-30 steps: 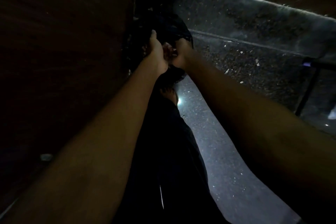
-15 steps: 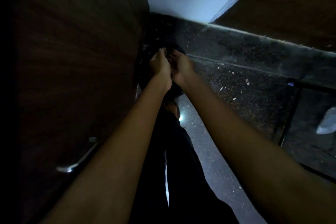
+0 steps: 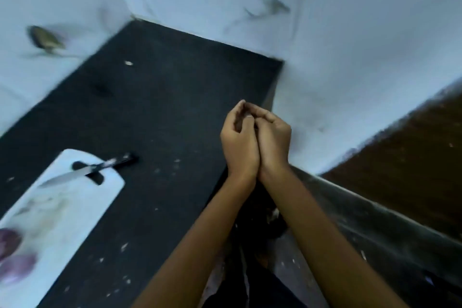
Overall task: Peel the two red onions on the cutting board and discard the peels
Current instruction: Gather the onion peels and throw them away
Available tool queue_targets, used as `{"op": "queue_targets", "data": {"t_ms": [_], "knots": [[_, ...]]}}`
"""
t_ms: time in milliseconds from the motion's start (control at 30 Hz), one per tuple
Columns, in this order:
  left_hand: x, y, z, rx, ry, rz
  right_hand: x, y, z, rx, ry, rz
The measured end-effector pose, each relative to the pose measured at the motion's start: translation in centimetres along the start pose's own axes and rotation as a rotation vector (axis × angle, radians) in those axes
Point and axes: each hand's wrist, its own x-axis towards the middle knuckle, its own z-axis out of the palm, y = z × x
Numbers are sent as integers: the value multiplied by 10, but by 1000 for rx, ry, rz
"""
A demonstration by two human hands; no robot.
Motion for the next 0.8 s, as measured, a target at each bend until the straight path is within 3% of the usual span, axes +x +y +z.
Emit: {"op": "queue_targets", "data": {"t_ms": [133, 333, 533, 800], "knots": [[-7, 52, -78, -88, 214, 142, -54, -19, 78, -28, -240, -55], [-29, 75, -201, -213, 472, 227, -140, 7, 172, -60, -553, -76], [-43, 67, -292, -272, 632, 279, -203, 50, 231, -113, -694, -89], [-43, 57, -352, -289, 758, 307, -234, 78, 271, -283, -804, -209]]}}
